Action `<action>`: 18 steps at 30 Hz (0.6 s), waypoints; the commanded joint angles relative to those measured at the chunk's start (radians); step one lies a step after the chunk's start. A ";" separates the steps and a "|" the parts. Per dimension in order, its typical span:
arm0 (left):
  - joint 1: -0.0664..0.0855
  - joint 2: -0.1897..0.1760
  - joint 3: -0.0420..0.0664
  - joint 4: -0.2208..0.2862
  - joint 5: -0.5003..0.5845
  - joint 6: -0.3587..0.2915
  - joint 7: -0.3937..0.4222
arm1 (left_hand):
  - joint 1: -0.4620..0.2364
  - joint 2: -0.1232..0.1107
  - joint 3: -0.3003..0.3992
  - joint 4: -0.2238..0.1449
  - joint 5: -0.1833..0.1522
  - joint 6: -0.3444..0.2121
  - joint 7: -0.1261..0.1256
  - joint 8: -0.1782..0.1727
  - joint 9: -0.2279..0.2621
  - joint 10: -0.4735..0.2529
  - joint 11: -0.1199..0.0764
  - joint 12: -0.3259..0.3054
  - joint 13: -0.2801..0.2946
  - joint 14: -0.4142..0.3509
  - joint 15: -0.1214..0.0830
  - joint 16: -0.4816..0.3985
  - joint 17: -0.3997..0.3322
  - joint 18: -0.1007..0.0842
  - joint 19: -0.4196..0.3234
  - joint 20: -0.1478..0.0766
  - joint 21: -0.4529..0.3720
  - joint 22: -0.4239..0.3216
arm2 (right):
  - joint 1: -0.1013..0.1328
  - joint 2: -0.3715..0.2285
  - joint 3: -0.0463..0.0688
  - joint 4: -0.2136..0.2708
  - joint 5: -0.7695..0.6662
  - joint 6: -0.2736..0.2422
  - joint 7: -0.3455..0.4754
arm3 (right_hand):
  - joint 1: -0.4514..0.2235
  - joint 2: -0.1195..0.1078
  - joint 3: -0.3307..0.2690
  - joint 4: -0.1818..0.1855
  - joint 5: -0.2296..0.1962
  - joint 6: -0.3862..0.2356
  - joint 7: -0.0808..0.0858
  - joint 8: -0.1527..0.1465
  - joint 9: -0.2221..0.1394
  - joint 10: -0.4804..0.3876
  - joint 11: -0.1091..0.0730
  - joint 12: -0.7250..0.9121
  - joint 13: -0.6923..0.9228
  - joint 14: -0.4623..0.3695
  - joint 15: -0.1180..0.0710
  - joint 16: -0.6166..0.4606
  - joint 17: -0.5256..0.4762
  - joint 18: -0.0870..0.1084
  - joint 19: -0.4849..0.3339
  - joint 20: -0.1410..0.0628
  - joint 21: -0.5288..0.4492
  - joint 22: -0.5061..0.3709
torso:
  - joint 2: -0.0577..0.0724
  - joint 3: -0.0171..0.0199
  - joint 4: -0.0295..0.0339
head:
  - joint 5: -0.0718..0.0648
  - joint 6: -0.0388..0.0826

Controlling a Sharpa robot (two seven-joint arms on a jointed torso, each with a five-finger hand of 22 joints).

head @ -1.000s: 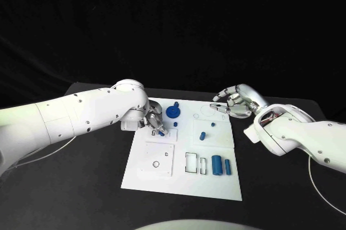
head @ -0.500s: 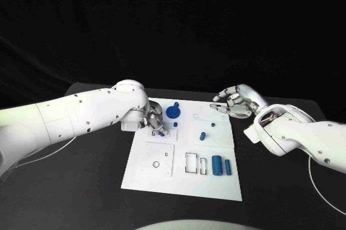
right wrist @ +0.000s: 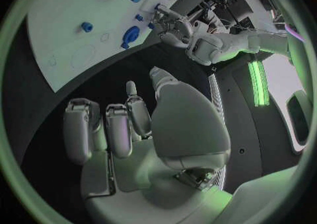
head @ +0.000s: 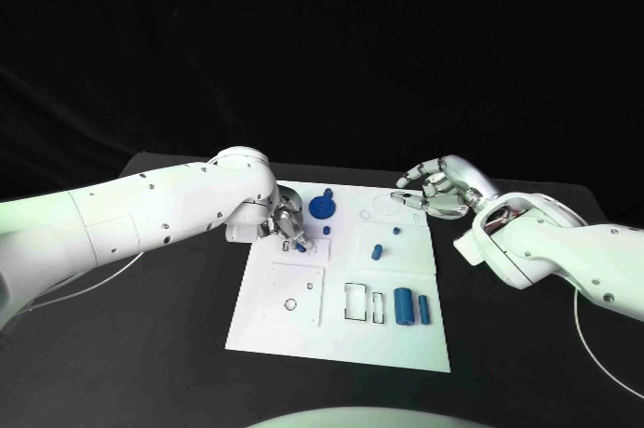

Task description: Assemble the parts on the task board

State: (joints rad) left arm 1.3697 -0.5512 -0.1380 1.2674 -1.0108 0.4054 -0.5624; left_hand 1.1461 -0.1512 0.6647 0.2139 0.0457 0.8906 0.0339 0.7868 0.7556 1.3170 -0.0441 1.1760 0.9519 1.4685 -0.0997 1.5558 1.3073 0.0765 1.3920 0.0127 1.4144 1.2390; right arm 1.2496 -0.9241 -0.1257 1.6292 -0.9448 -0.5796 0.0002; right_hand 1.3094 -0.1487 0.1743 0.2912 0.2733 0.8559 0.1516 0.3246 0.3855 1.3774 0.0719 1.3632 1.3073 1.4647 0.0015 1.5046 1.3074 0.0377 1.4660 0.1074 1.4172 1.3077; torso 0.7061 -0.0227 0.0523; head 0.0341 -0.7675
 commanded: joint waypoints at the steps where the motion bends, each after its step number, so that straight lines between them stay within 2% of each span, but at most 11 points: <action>1: -0.001 0.005 -0.002 -0.003 0.022 0.021 -0.001 | 0.039 0.039 0.066 -0.072 0.003 0.003 -0.005 0.001 0.001 0.004 0.003 0.004 0.003 0.093 0.005 -0.001 0.229 -0.006 0.003 0.004 0.005 0.001 | -0.001 0.001 0.000 0.002 -0.011 0.001 0.008 | -0.010 -0.003 -0.006 -0.002 0.004 -0.005 0.000 0.004 0.001 -0.002 -0.003 0.000 0.044 0.065 -0.005 -0.003 0.084 0.005 0.009 -0.005 -0.005 0.152 | 0.000 0.0001 -0.0008 | -0.001 -0.002; 12: -0.003 0.008 -0.004 -0.009 0.030 0.021 -0.001 | -0.011 0.011 0.024 -0.053 0.003 0.013 -0.008 -0.004 0.000 0.007 0.002 0.008 0.007 0.093 0.005 0.000 0.231 -0.007 0.004 0.005 0.006 0.004 | -0.001 0.002 0.000 0.000 -0.011 -0.003 0.010 | -0.010 -0.002 -0.006 -0.002 0.004 -0.005 0.000 0.005 0.001 -0.002 -0.003 -0.001 0.043 0.065 -0.005 -0.003 0.083 0.006 0.008 -0.005 -0.006 0.151 | 0.000 0.0008 0.0004 | -0.002 -0.003; 18: -0.003 0.008 -0.004 -0.011 0.031 0.020 0.000 | -0.039 0.009 0.006 -0.036 0.003 0.020 -0.010 -0.006 0.000 0.009 0.001 0.011 0.011 0.094 0.004 0.001 0.233 -0.007 0.005 0.004 0.006 0.005 | -0.001 0.002 0.000 -0.001 -0.011 -0.004 0.011 | -0.010 -0.002 -0.006 -0.002 0.004 -0.005 0.000 0.005 0.001 -0.002 -0.003 -0.001 0.043 0.065 -0.005 -0.003 0.083 0.006 0.008 -0.005 -0.006 0.151 | 0.000 0.0002 0.0002 | -0.001 -0.004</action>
State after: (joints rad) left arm 1.3700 -0.5467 -0.1404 1.2552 -0.9914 0.4106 -0.5638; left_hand 1.1252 -0.1324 0.6522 0.2015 0.0437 0.8928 0.0354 0.7863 0.7554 1.3205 -0.0406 1.1824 0.9626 1.4685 -0.0996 1.5558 1.3073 0.0765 1.3920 0.0127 1.4144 1.2426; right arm 1.2496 -0.9231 -0.1257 1.6283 -0.9453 -0.5825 0.0028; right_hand 1.3094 -0.1488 0.1743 0.2912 0.2732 0.8559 0.1516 0.3246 0.3853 1.3774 0.0718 1.3632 1.3073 1.4647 0.0015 1.5046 1.3073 0.0377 1.4660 0.1074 1.4172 1.3074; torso 0.7062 -0.0222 0.0523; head 0.0322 -0.7717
